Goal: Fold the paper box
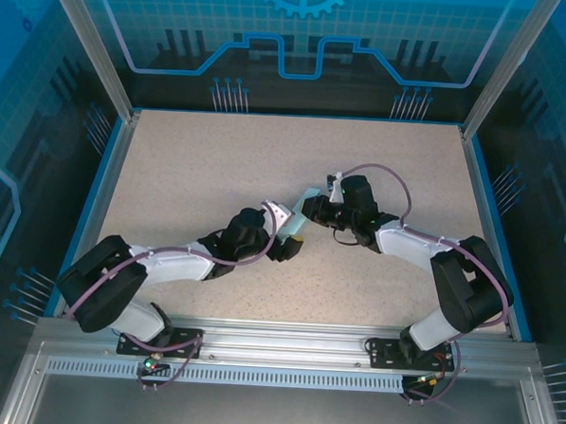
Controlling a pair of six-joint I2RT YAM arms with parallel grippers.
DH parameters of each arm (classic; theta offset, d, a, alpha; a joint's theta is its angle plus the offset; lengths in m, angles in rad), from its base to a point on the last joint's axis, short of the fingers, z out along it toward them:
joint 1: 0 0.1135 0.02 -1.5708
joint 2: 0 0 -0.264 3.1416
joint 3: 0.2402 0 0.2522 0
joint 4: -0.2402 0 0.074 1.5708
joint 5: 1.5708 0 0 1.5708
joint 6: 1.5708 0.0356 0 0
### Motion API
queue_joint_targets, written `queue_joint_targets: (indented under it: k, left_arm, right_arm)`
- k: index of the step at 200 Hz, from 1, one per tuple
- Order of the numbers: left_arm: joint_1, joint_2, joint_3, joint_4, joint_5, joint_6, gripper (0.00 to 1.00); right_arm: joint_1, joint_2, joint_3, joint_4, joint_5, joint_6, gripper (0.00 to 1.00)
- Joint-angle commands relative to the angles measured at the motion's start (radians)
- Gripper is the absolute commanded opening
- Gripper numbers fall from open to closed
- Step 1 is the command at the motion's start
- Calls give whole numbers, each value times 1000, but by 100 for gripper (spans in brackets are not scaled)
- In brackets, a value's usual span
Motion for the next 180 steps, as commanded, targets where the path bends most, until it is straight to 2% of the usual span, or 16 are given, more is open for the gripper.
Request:
queue_joint_targets:
  k: [1,47,128,160,180]
  left_arm:
    - [-5,35,35,47,-43,40,78]
    - [-5,94,33,103,-30,46,72]
    - [-4,89,-7,164,-22,70,50]
    - [-2,78,-12,163,-15,97,42]
    - [6,66,-1,135,5,119,39]
  right_arm:
    - [13,25,-8,-56,31,-29,18]
    - [13,23,-6,-54,35,-28,18]
    - [7,-4,0,-71,49,-48,20]
    - [-3,-44,38,-119,56,-111,31]
    - [-12,-83,68,-163,55,-183,42]
